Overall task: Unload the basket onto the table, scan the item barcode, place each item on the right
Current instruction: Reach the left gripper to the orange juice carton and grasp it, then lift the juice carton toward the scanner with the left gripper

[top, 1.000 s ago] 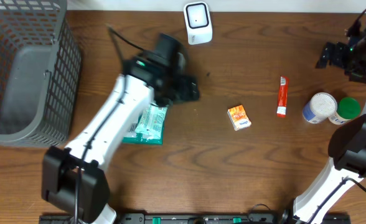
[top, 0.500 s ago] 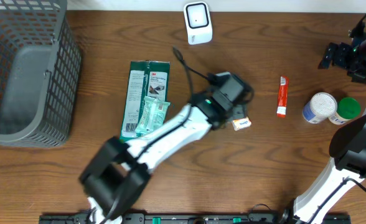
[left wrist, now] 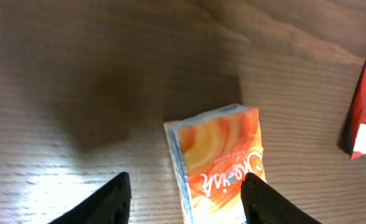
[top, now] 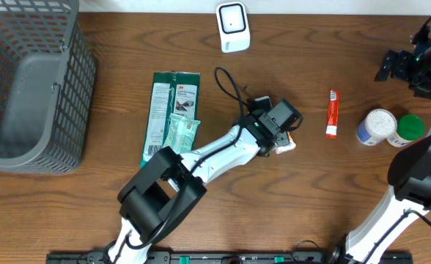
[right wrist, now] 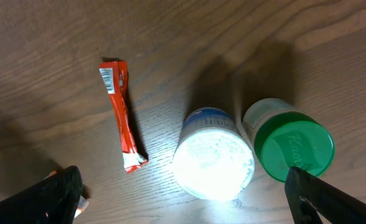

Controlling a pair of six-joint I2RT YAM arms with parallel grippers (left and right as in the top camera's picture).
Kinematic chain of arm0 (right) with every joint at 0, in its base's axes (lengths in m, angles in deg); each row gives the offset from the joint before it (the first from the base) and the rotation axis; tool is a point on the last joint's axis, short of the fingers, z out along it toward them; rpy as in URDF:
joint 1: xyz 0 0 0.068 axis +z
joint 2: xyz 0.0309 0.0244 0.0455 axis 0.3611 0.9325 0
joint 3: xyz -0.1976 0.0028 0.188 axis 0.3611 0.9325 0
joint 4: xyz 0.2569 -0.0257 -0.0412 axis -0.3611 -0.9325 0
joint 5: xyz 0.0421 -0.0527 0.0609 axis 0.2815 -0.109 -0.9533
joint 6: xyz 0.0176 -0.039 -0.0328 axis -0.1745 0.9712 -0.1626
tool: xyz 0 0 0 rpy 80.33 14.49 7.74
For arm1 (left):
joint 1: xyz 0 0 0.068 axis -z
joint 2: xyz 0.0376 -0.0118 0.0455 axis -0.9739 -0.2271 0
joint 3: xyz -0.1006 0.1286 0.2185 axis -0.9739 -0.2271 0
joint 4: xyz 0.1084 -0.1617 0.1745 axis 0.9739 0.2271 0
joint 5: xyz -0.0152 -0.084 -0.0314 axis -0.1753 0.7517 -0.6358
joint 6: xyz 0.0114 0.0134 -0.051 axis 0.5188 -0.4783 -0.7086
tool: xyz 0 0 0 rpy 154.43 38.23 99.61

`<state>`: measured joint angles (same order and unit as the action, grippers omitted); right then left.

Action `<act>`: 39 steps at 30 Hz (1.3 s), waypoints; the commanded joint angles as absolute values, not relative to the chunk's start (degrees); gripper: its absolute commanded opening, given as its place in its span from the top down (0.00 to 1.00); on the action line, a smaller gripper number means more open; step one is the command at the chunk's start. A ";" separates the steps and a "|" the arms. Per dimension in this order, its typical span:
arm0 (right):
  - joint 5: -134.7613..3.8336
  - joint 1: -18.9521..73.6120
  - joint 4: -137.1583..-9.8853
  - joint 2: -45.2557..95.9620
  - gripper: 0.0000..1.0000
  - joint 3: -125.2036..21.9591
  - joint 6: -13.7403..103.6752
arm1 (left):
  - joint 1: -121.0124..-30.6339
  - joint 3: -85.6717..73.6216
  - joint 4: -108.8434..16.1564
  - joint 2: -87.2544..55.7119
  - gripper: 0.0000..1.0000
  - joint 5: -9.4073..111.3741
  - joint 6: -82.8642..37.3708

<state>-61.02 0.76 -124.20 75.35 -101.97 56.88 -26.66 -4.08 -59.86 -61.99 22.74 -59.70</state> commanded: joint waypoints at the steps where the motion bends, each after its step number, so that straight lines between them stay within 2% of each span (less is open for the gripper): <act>1: -60.84 0.78 -124.26 74.21 0.01 -102.60 56.14 | -25.52 -4.58 -60.36 -64.74 0.45 21.43 -59.91; 4: -60.86 0.78 -124.26 74.21 0.01 -102.60 56.14 | -25.54 -4.58 -61.00 -65.81 0.47 22.53 -59.89; 7: -60.86 0.78 -124.26 74.21 0.01 -102.60 56.16 | -25.58 -4.58 -61.24 -66.62 0.53 24.45 -59.89; 11: -60.86 0.78 -124.26 74.21 0.01 -102.60 56.14 | -25.58 -4.58 -60.76 -66.75 0.71 24.89 -59.39; 12: -60.86 0.78 -124.24 74.21 0.01 -102.60 56.14 | -25.76 -4.58 -60.69 -66.67 0.77 24.89 -58.89; 13: -60.86 0.78 -124.26 74.21 0.01 -102.60 56.14 | -26.04 -4.58 -60.45 -66.38 0.88 24.86 -58.38; 14: -60.86 0.78 -124.26 74.21 0.01 -102.60 56.16 | -26.42 -4.56 -60.08 -66.08 0.93 24.86 -58.06; 18: -60.86 0.78 -124.26 74.21 0.01 -102.60 56.16 | -30.46 -4.56 -58.75 -62.14 0.93 27.68 -56.72; 21: -60.84 0.78 -124.26 74.21 0.01 -102.60 56.16 | -35.07 -4.56 -58.77 -58.16 0.93 37.28 -52.22; 25: -60.86 0.78 -124.26 74.21 0.01 -102.60 56.14 | -42.24 -4.56 -58.75 -53.73 0.93 56.23 -45.90; 26: -60.86 0.78 -124.26 74.21 0.01 -102.60 56.16 | -46.63 -4.56 -58.79 -52.17 0.93 67.55 -44.07; 34: -60.84 0.78 -124.26 74.21 0.01 -102.60 56.14 | -63.18 -4.56 -61.94 -51.19 0.93 111.35 -38.52; 39: -60.86 0.78 -124.26 74.21 0.01 -102.60 56.14 | -67.35 -4.65 -61.04 -50.58 0.93 113.56 -39.65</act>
